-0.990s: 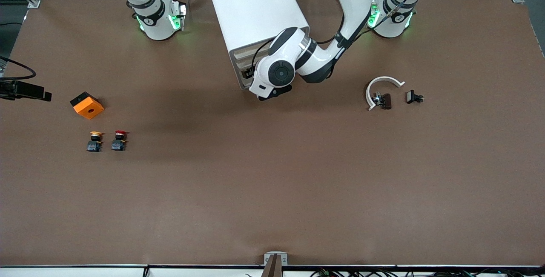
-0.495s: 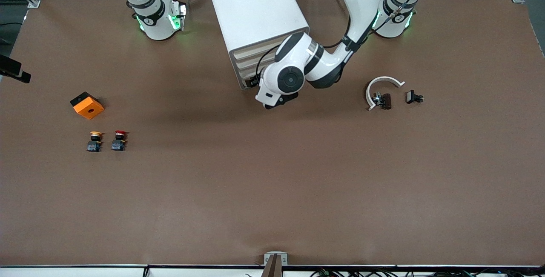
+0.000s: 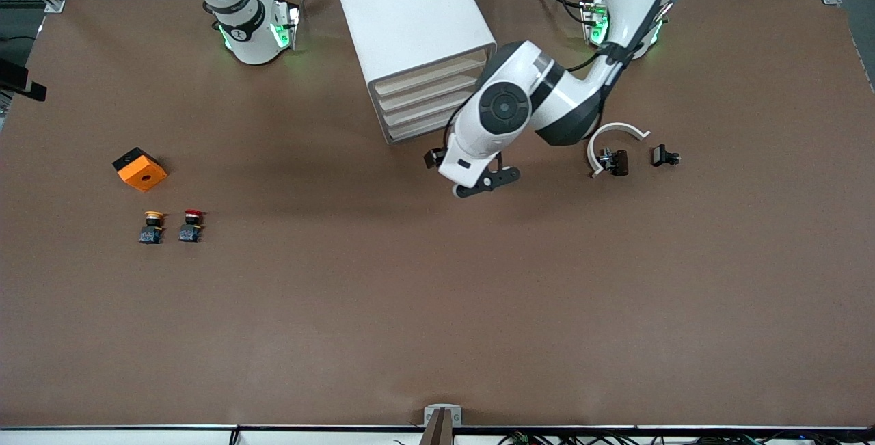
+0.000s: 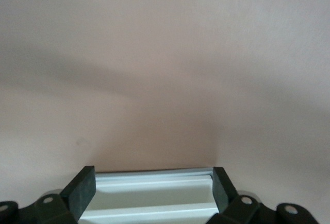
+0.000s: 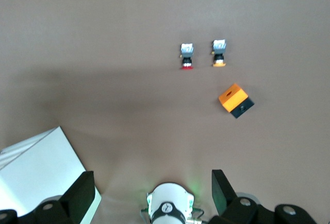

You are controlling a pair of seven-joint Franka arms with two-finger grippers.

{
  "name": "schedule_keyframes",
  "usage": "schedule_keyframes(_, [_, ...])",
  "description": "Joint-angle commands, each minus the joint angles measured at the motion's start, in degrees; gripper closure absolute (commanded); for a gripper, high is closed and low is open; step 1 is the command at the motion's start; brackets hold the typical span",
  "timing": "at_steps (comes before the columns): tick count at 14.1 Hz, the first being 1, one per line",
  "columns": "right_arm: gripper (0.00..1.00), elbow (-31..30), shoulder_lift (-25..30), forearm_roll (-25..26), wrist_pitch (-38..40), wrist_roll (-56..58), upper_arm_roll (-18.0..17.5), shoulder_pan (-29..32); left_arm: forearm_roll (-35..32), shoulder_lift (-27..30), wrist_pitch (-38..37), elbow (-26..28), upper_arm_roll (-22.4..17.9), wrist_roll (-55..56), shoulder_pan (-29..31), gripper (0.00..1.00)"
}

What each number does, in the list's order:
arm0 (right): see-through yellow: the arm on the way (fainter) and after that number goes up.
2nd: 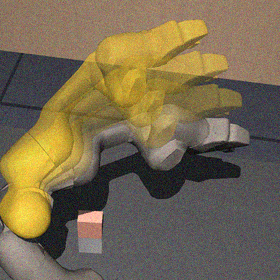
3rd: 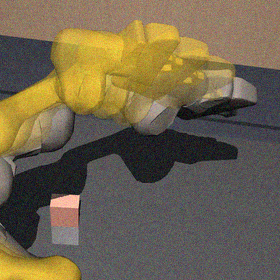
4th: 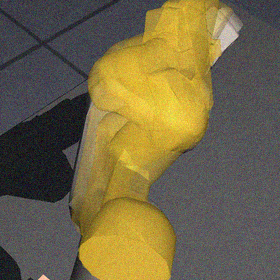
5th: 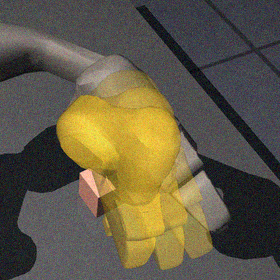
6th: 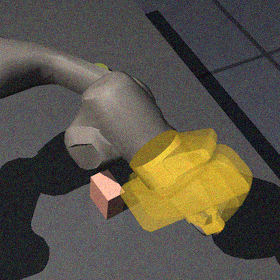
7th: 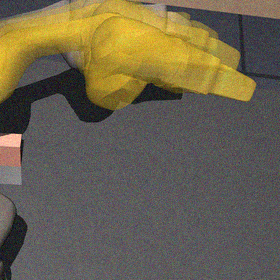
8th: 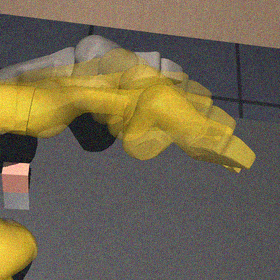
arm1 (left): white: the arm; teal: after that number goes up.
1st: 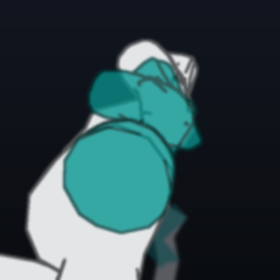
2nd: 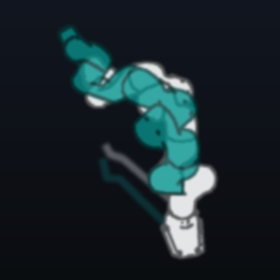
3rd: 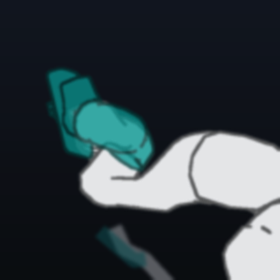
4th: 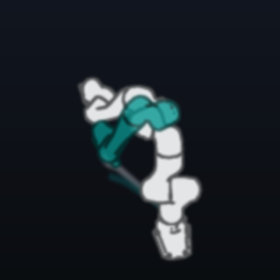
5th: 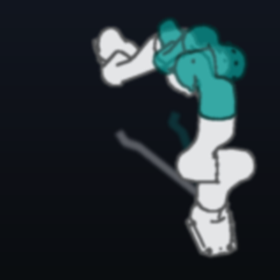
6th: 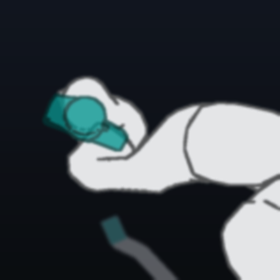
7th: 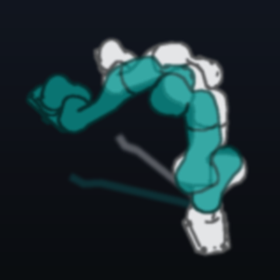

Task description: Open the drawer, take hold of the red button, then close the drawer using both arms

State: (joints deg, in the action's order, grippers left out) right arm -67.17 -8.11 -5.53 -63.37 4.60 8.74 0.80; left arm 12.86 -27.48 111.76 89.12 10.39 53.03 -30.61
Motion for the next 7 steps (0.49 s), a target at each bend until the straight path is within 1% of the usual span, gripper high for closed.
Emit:
schedule_keyframes(1, [0.00,-12.34,8.17,-0.09,-4.29,-0.82,-0.57,0.34,-2.82,0.85,-6.80,-3.86,-0.37,-3.10,3.44,0.00])
schedule_keyframes(2, [0.00,-16.29,10.72,0.17,-6.92,-0.74,-0.48,0.52,-6.32,2.16,-9.00,-4.91,-0.02,-3.37,5.37,0.00])
schedule_keyframes(3, [0.00,-19.20,12.66,0.95,-8.95,-0.65,-0.57,0.70,-10.18,3.74,-10.93,-4.84,0.07,-3.89,5.91,0.00])
schedule_keyframes(5, [0.00,-20.98,13.82,1.40,-10.72,-0.04,-0.66,1.13,-14.68,6.12,-14.80,-4.75,-0.11,-5.30,7.66,0.00])
schedule_keyframes(7, [0.00,-20.99,14.00,2.97,-11.60,0.40,-1.09,1.22,-14.53,7.96,-15.43,-4.58,0.16,-6.62,10.38,0.00])
